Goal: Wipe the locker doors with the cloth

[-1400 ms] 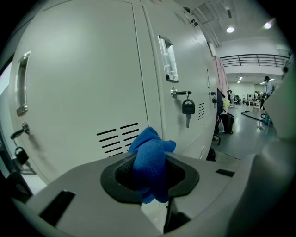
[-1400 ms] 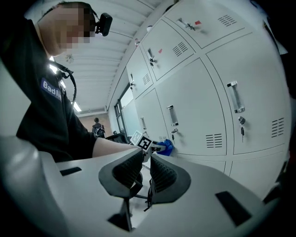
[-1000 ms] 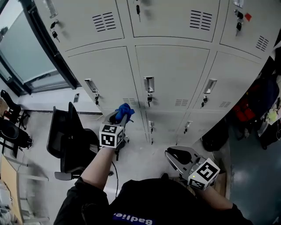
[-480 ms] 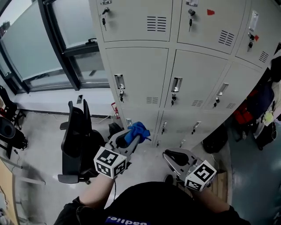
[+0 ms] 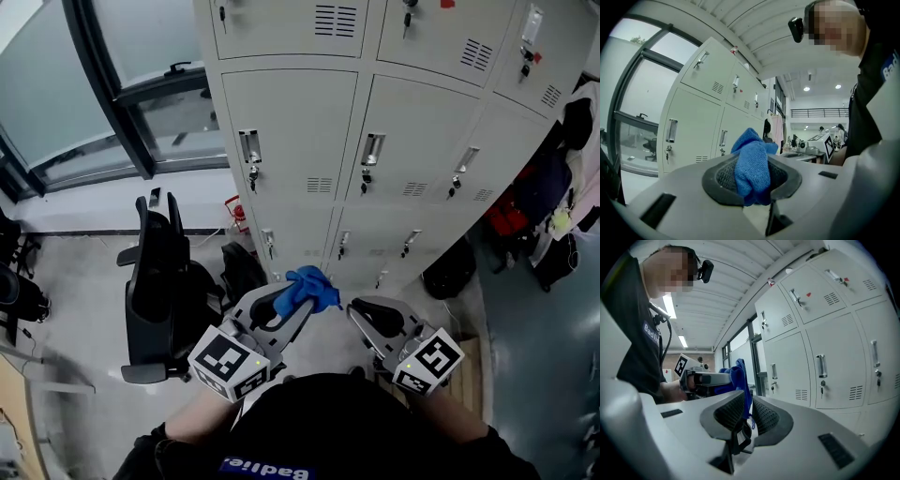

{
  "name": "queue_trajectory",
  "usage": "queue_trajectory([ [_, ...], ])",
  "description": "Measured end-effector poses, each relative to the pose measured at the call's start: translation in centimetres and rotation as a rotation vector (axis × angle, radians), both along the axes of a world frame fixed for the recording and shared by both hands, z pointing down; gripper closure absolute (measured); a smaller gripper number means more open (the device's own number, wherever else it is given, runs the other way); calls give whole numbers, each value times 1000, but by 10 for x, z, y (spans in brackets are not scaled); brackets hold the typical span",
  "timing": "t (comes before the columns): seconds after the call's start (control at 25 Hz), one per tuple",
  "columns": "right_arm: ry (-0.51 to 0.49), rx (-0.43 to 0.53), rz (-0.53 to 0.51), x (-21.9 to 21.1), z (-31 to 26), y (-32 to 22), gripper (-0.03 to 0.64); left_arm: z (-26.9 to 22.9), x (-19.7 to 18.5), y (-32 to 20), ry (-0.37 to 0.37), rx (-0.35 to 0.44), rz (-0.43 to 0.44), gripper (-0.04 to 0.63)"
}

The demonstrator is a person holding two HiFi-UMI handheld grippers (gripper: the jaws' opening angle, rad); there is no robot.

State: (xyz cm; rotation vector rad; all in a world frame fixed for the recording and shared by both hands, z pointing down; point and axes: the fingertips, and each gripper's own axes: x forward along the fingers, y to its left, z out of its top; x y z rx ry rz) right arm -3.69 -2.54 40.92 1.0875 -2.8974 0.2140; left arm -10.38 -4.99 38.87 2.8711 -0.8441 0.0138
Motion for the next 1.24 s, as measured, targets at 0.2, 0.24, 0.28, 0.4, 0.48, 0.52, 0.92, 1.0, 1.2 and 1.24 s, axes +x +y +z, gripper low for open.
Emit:
queue_trajectory([
  [0.2, -23, 55, 5, 11, -21, 7, 569, -8, 10, 6, -21, 9, 20, 491],
  [0.24, -23, 63, 8, 14, -24, 8, 569, -9, 12, 6, -25, 15, 24, 491],
  [0.28, -24, 70, 12, 17, -25, 9, 569, -11, 15, 6, -25, 21, 27, 491],
  [0.4, -32, 74, 22, 25, -28, 13, 569, -16, 22, 6, -15, 24, 31, 491],
  [0.48, -37, 72, 28, 29, -27, 15, 569, -15, 26, 8, -13, 20, 42, 491],
  [0.52, -39, 70, 31, 30, -27, 15, 569, -15, 28, 9, -14, 18, 47, 491],
  [0.92, -34, 81, 38, 32, -26, 27, 569, -14, 28, 17, -18, 20, 60, 491],
  [1.0, -31, 77, 42, 31, -25, 28, 569, -13, 28, 18, -20, 21, 62, 491],
  [1.2, -31, 79, 38, 24, -24, 33, 569, -10, 26, 26, -32, 27, 68, 491],
  [1.24, -31, 79, 38, 23, -24, 34, 569, -10, 26, 27, -34, 28, 69, 491],
])
